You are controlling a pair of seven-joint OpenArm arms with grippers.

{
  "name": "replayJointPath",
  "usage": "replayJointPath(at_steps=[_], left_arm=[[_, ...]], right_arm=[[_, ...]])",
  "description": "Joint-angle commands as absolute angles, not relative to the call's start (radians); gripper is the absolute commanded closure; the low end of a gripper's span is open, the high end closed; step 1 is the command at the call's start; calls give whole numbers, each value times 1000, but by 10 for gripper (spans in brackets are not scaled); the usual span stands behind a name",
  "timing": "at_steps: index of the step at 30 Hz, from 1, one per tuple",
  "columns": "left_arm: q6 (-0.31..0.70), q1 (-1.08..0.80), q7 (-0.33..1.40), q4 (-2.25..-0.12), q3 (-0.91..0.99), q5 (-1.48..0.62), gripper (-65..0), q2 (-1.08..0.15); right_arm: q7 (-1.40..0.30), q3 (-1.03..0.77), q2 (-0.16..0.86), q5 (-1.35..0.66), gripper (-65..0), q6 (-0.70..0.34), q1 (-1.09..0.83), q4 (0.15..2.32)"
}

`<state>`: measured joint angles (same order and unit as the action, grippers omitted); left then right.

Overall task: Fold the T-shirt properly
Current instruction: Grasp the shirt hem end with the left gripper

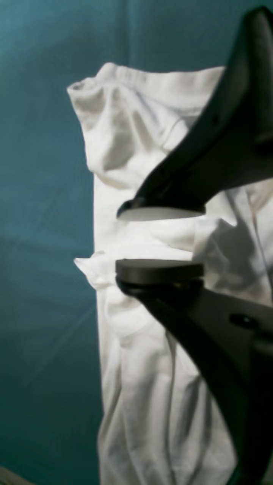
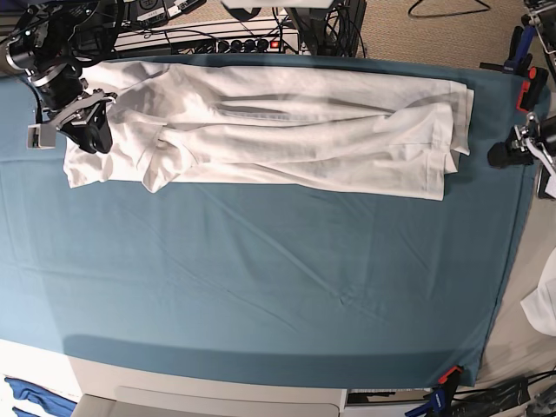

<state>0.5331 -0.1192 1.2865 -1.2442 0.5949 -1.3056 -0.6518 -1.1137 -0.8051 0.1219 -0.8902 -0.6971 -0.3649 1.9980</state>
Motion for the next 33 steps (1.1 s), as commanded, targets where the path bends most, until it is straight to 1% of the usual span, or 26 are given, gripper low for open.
replayJointPath(at_steps=[1,3,5,11,19,24,33], left_arm=[[548,-111,1287,-1229,597,-1352,-368,-682],[566,-111,1286,-1191,576,-1388,-419,-681],[566,-111,1282,-1185,542,-1400,-441,-681],[539,-96,1286,-1190,433,-1418,-441,-676],[541,-84,1324,-1202,429,-1483,-441,-678],[545,-84,1339,-1203,429,-1484,-441,-675],[550,-86,1340,-1225,427,-1484,-441,-624]], right_arm=[[-1087,-812,135,-912,-180,-698,-363,2014],[-1087,-812,135,-912,-180,-698,-363,2014],[-1087,-812,135,-912,-180,-698,-363,2014],[-1088,-812,135,-912,-180,-698,-363,2014],[-1088,-811,127,-912,-180,-698,-363,2014],[-1088,-811,127,-912,-180,-698,-363,2014],[-1088,-811,127,-911,-180,-698,-363,2014]])
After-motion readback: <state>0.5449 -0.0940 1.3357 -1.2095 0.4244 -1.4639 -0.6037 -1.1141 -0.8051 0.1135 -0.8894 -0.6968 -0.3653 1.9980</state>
